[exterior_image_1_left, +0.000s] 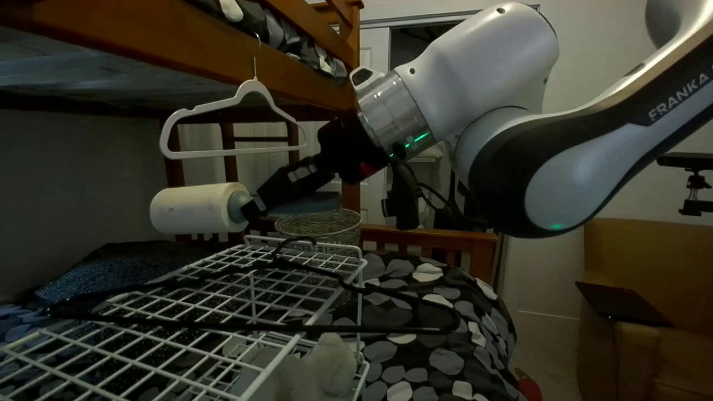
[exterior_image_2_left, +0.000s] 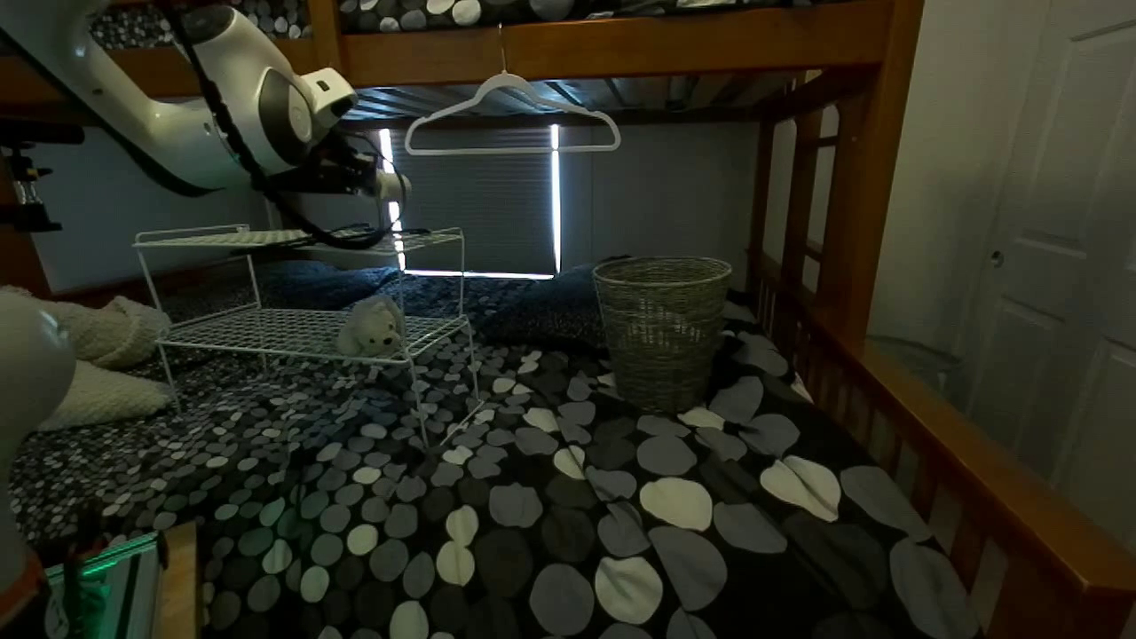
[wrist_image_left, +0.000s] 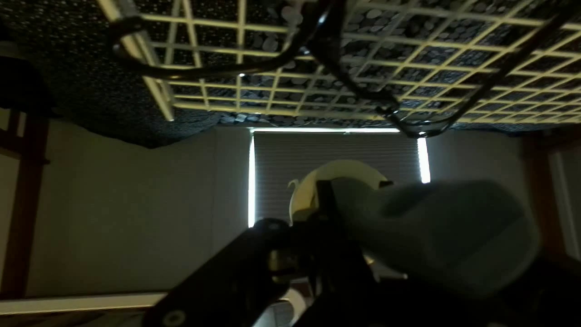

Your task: Pick up the lint roller from the bed and put it on the top white rack

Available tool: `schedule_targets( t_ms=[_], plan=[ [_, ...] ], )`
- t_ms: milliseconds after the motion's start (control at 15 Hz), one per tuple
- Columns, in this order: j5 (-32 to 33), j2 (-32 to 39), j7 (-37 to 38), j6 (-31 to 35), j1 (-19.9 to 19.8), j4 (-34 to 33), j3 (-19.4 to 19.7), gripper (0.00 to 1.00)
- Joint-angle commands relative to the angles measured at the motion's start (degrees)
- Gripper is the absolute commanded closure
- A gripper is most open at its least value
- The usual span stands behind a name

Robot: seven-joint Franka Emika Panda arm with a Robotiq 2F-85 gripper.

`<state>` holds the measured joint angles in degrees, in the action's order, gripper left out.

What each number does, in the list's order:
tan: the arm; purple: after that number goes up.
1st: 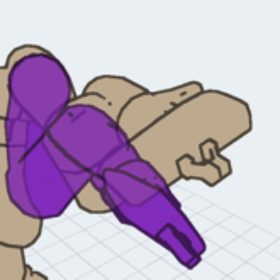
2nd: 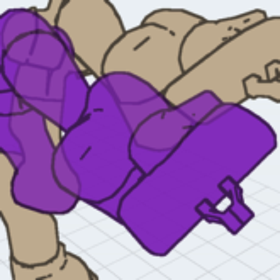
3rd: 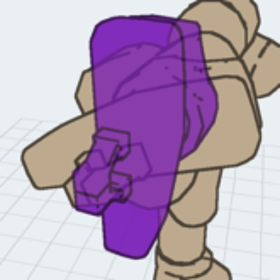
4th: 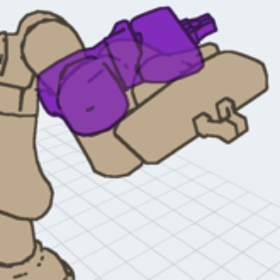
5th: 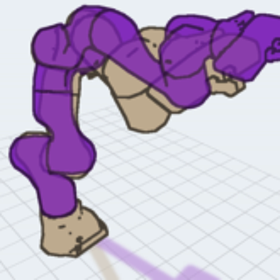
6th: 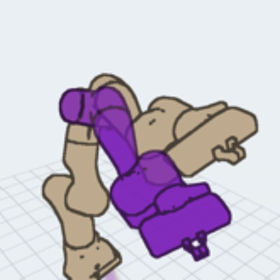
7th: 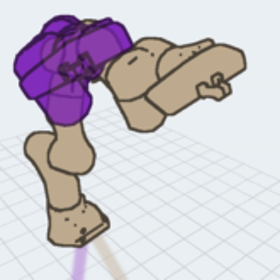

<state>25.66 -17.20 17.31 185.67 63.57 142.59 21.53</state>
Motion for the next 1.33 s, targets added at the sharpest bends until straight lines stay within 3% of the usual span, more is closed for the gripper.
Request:
schedule_targets(
  t_ms=[0,400,733,1267],
  plan=[
    [-0.5,-3.0,-3.7,-1.4,9.4,2.3,6.7,0.93],
    [-0.1,-5.5,-6.9,-2.5,18.0,3.4,14.4,0.93],
    [-0.7,-9.1,-10.4,-8.4,25.3,4.2,20.5,0.93],
    [-1.1,-13.1,-14.5,-15.4,30.6,3.5,25.9,0.93]
  ],
)
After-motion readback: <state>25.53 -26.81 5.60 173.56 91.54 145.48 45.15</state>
